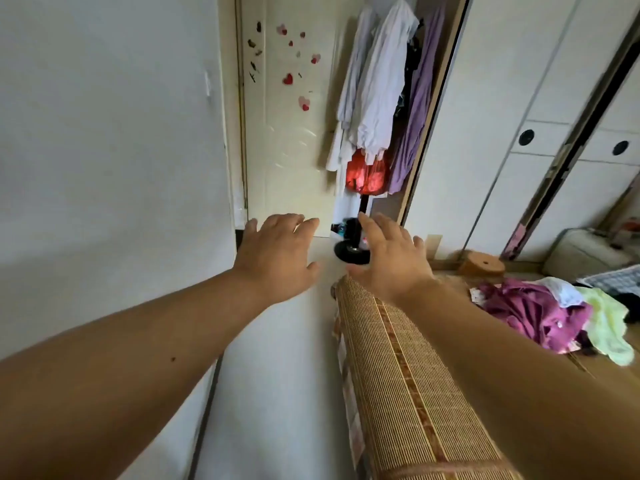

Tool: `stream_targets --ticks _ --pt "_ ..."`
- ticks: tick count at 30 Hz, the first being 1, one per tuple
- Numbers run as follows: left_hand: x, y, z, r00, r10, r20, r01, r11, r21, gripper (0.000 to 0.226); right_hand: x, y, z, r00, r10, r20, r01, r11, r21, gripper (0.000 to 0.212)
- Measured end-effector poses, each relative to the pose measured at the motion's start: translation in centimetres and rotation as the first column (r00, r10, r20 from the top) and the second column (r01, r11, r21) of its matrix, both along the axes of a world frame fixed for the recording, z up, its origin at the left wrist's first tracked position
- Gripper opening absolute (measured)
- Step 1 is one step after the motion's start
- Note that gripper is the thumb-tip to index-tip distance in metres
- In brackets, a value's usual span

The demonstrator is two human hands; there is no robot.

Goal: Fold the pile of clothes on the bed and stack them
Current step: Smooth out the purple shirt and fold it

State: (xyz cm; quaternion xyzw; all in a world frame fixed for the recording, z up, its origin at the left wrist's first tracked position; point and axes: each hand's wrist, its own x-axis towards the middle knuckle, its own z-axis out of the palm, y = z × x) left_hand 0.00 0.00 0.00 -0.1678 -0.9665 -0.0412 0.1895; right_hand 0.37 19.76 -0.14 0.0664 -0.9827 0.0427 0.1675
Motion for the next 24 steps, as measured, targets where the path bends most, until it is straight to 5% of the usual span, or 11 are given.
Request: stream_targets --ticks 10,16,24 --pt "-11.0 3.2 -7.7 0.974 0.058 0.221 -0.058 0.998 -0.006 0.069 -11.4 4.0 -7.6 0.962 0.081 0.26 -0.067 0.996 -0.063 0.087" --pt "-17.0 5.0 -10.8 0.943 0.069 0.324 -0.078 0.997 0.013 0.054 -18.1 6.2 -10.3 0.924 0.162 0.346 -0.154 0.987 -0.052 0.061" --pt "-26.4 3.7 -13.8 0.897 0.049 0.44 -0.082 0.995 0.055 0.051 -27.3 5.3 -13.3 0.881 0.181 0.438 -0.132 0.981 -0.139 0.05"
